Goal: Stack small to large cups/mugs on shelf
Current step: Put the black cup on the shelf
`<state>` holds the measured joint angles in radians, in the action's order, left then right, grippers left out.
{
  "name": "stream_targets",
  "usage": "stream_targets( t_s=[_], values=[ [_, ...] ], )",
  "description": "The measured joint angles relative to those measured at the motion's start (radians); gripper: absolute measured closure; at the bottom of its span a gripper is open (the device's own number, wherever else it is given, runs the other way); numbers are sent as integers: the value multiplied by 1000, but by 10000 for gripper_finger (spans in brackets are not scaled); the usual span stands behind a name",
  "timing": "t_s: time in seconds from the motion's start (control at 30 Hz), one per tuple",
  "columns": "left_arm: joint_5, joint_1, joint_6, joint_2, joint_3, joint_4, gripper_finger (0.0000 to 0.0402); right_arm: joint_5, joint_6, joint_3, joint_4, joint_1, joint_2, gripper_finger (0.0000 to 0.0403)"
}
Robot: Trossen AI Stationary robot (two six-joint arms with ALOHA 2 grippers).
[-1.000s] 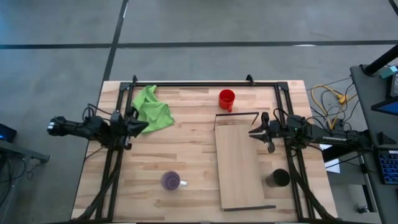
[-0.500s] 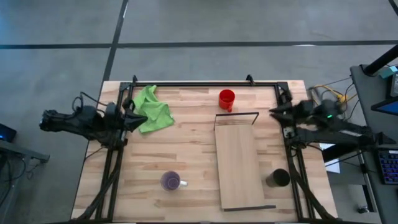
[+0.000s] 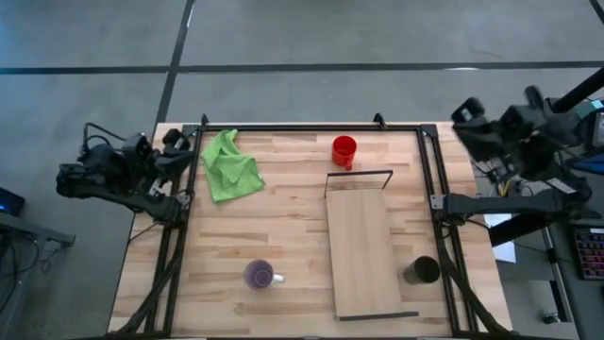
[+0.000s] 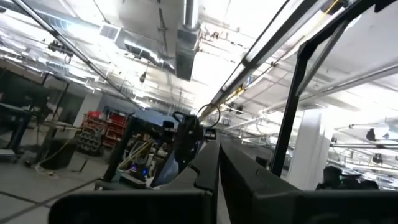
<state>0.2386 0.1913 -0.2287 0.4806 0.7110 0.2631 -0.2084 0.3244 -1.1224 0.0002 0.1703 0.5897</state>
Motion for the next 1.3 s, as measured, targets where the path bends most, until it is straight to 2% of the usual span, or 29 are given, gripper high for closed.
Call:
stream_targets(
  t_s=[0.2, 0.4, 0.53, 0.7, 0.83, 1.0, 1.17, 1.3],
  values=[
    [2, 0, 0, -7, -1, -7, 402, 0, 68, -176, -19, 0, 82, 335],
    [33, 0, 1, 74, 28, -118, 402, 8, 58, -304, -19, 0, 166, 335],
    [51, 0, 7, 142, 114, -235, 402, 9, 14, -361, -20, 0, 213, 335],
    [51, 0, 0, 223, 280, -477, 402, 7, 23, -430, -31, 0, 265, 335],
    [59, 0, 9, 311, 413, -588, 402, 0, -12, -468, -285, 0, 278, 335],
    [71, 0, 126, 391, 537, -668, 402, 0, -41, -478, -628, 0, 297, 335],
    [74, 0, 257, 420, 577, -664, 402, 1, -43, -478, -772, 0, 304, 335],
    [81, 0, 291, 437, 575, -656, 402, 1, -38, -479, -864, 0, 305, 335]
  ],
)
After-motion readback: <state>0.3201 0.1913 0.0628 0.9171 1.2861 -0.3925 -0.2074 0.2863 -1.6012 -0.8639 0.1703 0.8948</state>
